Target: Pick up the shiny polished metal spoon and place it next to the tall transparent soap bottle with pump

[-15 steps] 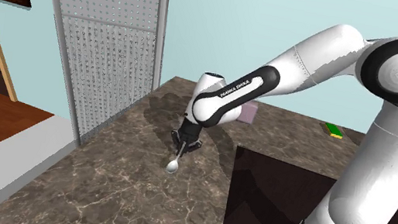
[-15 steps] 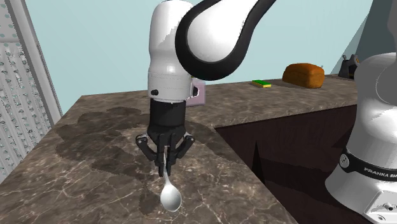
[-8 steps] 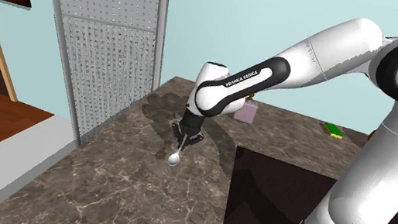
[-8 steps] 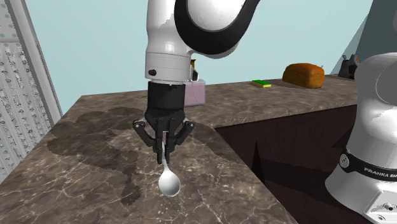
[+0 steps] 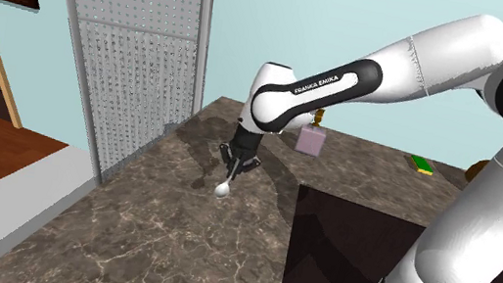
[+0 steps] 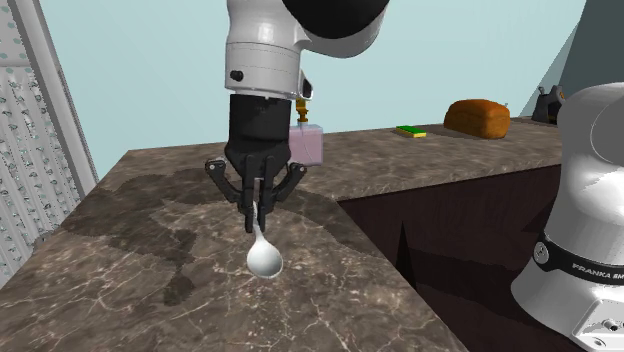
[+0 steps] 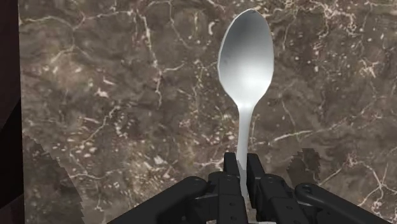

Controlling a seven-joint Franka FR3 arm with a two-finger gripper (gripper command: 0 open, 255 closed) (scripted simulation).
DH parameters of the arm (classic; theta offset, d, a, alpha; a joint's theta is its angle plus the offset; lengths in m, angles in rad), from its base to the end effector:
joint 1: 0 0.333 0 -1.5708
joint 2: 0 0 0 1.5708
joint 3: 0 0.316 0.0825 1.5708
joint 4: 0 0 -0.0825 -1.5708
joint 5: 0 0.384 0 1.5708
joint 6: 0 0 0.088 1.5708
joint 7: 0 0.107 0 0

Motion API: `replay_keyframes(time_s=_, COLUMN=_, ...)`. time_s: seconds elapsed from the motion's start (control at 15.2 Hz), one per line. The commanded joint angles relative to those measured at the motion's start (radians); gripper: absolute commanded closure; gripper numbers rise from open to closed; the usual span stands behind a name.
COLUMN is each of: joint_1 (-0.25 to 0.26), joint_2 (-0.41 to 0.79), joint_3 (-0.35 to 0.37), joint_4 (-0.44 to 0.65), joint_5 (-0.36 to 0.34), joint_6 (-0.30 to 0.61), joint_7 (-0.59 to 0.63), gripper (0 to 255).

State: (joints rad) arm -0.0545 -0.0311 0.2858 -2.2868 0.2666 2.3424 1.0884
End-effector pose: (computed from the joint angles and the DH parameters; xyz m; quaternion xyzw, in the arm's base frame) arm 0.5047 0.1233 0.3731 -0.8643 0.4921 0.0244 0.1011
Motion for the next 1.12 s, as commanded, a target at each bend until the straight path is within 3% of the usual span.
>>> replay_keyframes(time_s=0.0, joint_1=-0.001, joint_2=-0.015, joint_3=-0.001, joint_4=0.017, joint_5=-0.002, joint_6=-0.031, joint_7=0.005, gripper=255)
replay_keyframes(time_s=1.06, joint_1=-0.009, joint_2=-0.106, joint_3=-0.014, joint_4=0.143, joint_5=-0.011, joint_6=-0.246, joint_7=0.035, gripper=255)
